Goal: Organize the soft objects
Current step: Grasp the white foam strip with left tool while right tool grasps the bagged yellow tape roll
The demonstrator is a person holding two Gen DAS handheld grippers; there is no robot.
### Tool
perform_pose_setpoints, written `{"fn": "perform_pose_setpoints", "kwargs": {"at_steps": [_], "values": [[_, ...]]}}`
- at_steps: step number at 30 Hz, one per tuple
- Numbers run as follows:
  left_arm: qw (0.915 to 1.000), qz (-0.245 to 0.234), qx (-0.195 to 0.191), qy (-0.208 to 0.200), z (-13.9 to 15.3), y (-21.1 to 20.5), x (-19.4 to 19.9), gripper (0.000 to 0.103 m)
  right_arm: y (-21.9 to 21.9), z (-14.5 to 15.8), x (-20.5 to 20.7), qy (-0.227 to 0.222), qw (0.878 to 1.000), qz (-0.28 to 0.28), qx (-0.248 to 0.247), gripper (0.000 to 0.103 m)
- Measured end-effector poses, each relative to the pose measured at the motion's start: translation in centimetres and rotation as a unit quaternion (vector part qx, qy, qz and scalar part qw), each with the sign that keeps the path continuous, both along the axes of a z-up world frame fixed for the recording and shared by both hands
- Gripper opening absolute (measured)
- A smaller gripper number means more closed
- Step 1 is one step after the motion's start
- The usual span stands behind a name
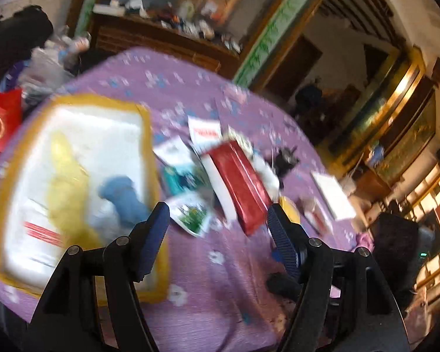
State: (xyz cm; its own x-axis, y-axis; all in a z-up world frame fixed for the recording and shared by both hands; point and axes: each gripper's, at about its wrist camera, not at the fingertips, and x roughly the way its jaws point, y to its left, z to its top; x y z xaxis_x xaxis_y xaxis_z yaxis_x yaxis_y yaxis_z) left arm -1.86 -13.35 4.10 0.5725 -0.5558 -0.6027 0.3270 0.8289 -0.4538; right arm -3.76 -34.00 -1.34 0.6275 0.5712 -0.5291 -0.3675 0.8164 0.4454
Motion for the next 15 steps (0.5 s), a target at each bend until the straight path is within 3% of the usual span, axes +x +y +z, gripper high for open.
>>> {"fn": "perform_pose_setpoints", "kwargs": {"at_steps": [5, 9, 11, 15], "values": [[0.9992, -0.019, 0.008, 0.035, -2.3, -3.7, 1.6, 0.070, -3.6, -0.7, -0.6, 0.015, 0.998, -0.054, -0.005, 0.056], [0.9987, -0.018, 0.008, 0.047, -3.2, -5.0, 3.5, 0.068, -5.7, -0.3, 0.4, 0.009, 0.995, -0.087, -0.058, 0.056], [0.9986, -0.010, 0.017, 0.050, -3.6, -5.8, 4.7, 0.056, -7.0, -0.3, 1.4, 0.009, 0.993, -0.091, -0.076, 0.056], [0.9978, 0.008, 0.015, 0.064, -4.9, -6.2, 6.7, 0.054, -9.6, -1.0, 4.4, 0.029, 0.988, -0.109, -0.102, 0.056]]}}
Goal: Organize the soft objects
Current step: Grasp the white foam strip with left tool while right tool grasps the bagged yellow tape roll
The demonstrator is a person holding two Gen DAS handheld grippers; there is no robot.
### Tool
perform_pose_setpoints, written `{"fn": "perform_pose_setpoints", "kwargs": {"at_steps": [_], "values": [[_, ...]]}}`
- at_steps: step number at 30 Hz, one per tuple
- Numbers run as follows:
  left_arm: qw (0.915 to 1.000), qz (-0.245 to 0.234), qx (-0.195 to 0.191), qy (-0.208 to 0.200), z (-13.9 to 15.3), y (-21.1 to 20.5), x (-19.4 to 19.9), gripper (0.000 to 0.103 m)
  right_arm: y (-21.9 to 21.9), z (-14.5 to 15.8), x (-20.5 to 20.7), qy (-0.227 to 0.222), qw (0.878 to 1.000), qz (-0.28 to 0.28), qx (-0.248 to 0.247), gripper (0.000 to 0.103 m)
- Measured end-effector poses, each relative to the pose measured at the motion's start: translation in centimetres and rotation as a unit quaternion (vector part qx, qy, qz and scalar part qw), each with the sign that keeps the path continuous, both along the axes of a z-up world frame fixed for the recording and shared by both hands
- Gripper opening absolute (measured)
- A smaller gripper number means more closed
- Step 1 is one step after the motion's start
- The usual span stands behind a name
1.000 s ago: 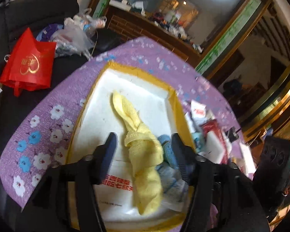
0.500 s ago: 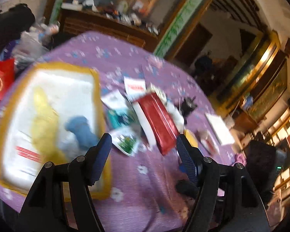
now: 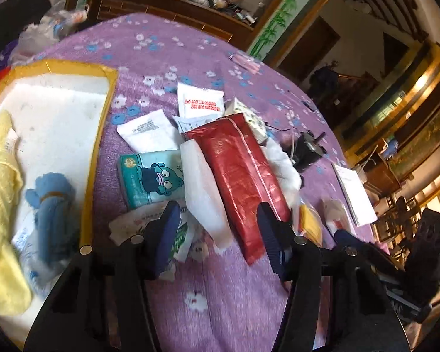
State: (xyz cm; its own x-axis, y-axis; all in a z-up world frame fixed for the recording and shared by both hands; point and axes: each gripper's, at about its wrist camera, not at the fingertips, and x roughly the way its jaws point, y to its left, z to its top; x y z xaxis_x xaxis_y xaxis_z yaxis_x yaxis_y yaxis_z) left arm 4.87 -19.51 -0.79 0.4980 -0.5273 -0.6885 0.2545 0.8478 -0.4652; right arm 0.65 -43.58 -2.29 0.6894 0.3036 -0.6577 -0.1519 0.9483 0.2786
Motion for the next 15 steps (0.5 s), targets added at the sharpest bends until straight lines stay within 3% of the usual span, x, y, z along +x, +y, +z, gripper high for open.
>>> {"fn": "perform_pose_setpoints", "kwargs": {"at_steps": [1, 2, 5, 13, 15], "values": [[1.0000, 0.004, -0.001, 0.000, -0.2, 0.0, 0.3, 0.047, -0.4, -0.2, 0.7, 0.006, 1.000, -0.006, -0.004, 0.056], [1.0000, 0.007, 0.001, 0.000, -0.3, -0.1, 0.4, 0.032, -0.7, -0.4, 1.6, 0.013, 1.000, -0.005, -0.006, 0.056], [0.9999, 0.011, 0.002, 0.009, -0.6, -0.1, 1.1, 0.018, -1.6, -1.3, 3.0, 0.023, 1.000, 0.004, -0.008, 0.056], [0.9982, -0.025, -0.047, 0.029, 0.2, 1.2, 0.0, 0.013, -2.3, -2.8, 3.3, 0.054, 0.996, 0.057, 0.040, 0.060], [0.9974, -0.035, -0.056, 0.029, 0.8, 1.5, -0.7, 0.013, -1.8, -2.8, 3.0, 0.058, 0.995, 0.076, 0.027, 0.060]]}}
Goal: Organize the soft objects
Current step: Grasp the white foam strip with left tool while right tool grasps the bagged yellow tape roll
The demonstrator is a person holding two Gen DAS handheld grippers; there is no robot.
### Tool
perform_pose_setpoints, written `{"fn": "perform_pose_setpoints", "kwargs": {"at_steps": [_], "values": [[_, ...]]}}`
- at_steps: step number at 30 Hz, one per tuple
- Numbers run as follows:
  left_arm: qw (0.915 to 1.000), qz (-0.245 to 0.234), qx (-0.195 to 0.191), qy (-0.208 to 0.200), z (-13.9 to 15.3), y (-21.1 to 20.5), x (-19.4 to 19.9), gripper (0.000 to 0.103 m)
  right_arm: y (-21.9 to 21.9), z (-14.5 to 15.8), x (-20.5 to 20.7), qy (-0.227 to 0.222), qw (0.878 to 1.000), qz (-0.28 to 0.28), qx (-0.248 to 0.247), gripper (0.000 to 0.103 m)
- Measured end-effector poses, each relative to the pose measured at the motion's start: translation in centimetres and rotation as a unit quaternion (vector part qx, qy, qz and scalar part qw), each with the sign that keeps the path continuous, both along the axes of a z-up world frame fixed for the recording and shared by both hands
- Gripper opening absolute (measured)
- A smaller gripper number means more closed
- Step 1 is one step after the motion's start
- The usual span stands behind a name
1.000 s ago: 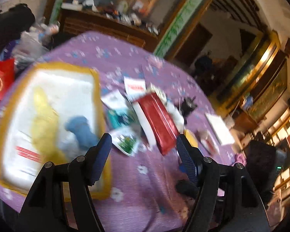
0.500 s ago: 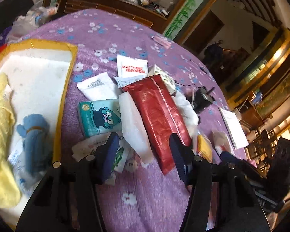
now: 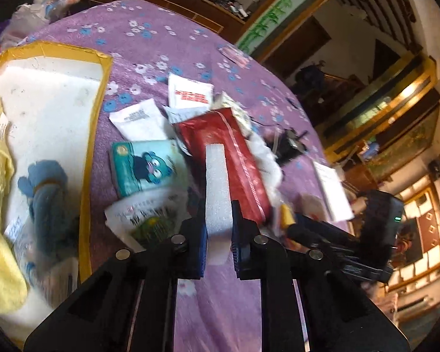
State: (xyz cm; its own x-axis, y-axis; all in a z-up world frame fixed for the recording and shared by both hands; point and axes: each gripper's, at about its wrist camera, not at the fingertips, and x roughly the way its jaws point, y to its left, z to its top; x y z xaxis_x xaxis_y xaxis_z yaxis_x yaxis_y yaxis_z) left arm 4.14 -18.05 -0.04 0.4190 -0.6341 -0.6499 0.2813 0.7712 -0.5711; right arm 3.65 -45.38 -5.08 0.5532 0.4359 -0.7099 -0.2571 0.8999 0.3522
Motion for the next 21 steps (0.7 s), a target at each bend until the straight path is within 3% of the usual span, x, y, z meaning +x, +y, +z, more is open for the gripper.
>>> {"fn": "perform_pose_setpoints", "kwargs": {"at_steps": [8, 11, 13, 18, 21], "values": [[1.0000, -0.001, -0.004, 0.007, -0.1, 0.6, -0.8, 0.013, 1.9, -0.5, -0.3, -0.007, 0.997, 0.006, -0.080, 0.061], [0.9997, 0.001, -0.018, 0.016, -0.3, 1.0, -1.1, 0.013, 1.2, -0.5, -1.2, -0.003, 0.997, -0.019, -0.076, 0.059], [0.9998, -0.001, -0.015, 0.011, -0.2, 0.8, -1.4, 0.013, 0.7, -0.5, -1.6, -0.001, 0.996, -0.035, -0.079, 0.040], [0.9998, -0.003, -0.020, 0.002, 0.4, 1.0, -1.9, 0.013, -0.1, 0.8, -2.4, -0.021, 0.995, -0.077, -0.060, 0.036], [0.9995, 0.004, -0.031, 0.001, 1.4, 2.2, -2.5, 0.013, 0.5, 3.4, -4.3, -0.076, 0.992, -0.095, -0.030, 0.036]]}}
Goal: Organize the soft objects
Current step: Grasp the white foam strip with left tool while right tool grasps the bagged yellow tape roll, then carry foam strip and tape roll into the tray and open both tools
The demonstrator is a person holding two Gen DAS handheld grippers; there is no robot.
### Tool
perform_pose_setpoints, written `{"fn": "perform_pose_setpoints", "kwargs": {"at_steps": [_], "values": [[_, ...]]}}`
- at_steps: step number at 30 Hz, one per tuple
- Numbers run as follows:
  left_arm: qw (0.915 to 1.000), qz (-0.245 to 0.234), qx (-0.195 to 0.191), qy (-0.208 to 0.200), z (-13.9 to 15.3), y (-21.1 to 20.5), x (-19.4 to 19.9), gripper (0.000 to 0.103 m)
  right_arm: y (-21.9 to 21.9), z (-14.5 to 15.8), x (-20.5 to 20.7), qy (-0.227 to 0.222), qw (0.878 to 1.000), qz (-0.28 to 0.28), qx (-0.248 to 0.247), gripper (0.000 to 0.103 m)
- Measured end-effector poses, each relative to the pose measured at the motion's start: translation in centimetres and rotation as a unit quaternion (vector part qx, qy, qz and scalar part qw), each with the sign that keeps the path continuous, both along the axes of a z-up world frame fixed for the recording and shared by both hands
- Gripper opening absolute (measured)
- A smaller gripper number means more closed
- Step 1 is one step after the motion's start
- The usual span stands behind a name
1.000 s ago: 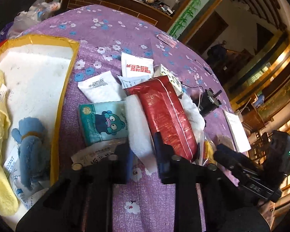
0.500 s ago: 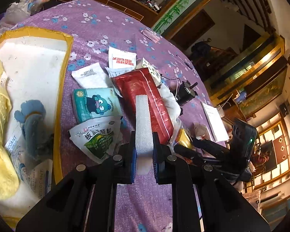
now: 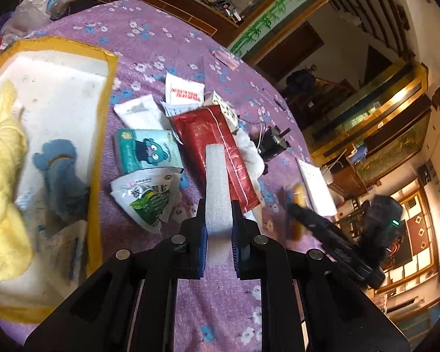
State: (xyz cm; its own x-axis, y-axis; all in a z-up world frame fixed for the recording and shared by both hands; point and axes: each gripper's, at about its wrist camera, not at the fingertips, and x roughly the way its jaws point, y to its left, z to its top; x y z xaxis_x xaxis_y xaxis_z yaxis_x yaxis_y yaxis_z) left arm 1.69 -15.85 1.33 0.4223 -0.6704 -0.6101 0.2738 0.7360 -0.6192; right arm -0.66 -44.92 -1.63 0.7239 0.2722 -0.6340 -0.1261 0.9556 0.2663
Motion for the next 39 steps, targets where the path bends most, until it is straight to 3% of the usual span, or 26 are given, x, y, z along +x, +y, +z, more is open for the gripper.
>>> {"fn": "perform_pose_setpoints", "kwargs": {"at_steps": [4, 8, 12, 15, 22, 34, 36, 38, 39], "values": [[0.9993, 0.021, -0.017, -0.025, 2.3, 3.1, -0.9, 0.013, 4.4, 2.8, -1.1, -0.039, 0.997, 0.054, 0.034, 0.036], [0.9961, 0.057, -0.038, -0.055, 4.6, 7.5, -1.7, 0.013, 9.1, 3.1, 0.1, -0.032, 0.992, 0.102, 0.067, 0.036], [0.9898, 0.122, -0.028, -0.069, 5.6, 12.9, -1.1, 0.013, 13.9, 3.0, 2.3, -0.025, 0.988, 0.130, 0.074, 0.036], [0.9872, 0.146, -0.024, -0.060, 4.8, 15.4, 0.1, 0.013, 17.0, 2.5, 4.9, 0.000, 0.984, 0.156, 0.091, 0.035], [0.9839, 0.175, -0.032, -0.016, 1.2, 19.3, 4.0, 0.013, 23.3, 1.1, 10.1, 0.033, 0.983, 0.173, 0.052, 0.035], [0.9876, 0.153, 0.029, 0.021, -2.5, 18.8, 10.7, 0.014, 24.8, -2.0, 13.5, 0.093, 0.986, 0.134, 0.026, 0.036], [0.9866, 0.154, 0.050, 0.020, -2.6, 18.5, 10.8, 0.019, 24.8, -1.9, 13.5, 0.092, 0.986, 0.137, 0.025, 0.036], [0.9858, 0.155, 0.058, 0.029, -2.7, 18.5, 10.7, 0.040, 24.9, -2.0, 13.6, 0.092, 0.985, 0.143, 0.030, 0.037], [0.9854, 0.157, 0.059, 0.030, -2.5, 18.5, 10.6, 0.045, 25.1, -2.0, 13.7, 0.092, 0.984, 0.148, 0.035, 0.039]]}}
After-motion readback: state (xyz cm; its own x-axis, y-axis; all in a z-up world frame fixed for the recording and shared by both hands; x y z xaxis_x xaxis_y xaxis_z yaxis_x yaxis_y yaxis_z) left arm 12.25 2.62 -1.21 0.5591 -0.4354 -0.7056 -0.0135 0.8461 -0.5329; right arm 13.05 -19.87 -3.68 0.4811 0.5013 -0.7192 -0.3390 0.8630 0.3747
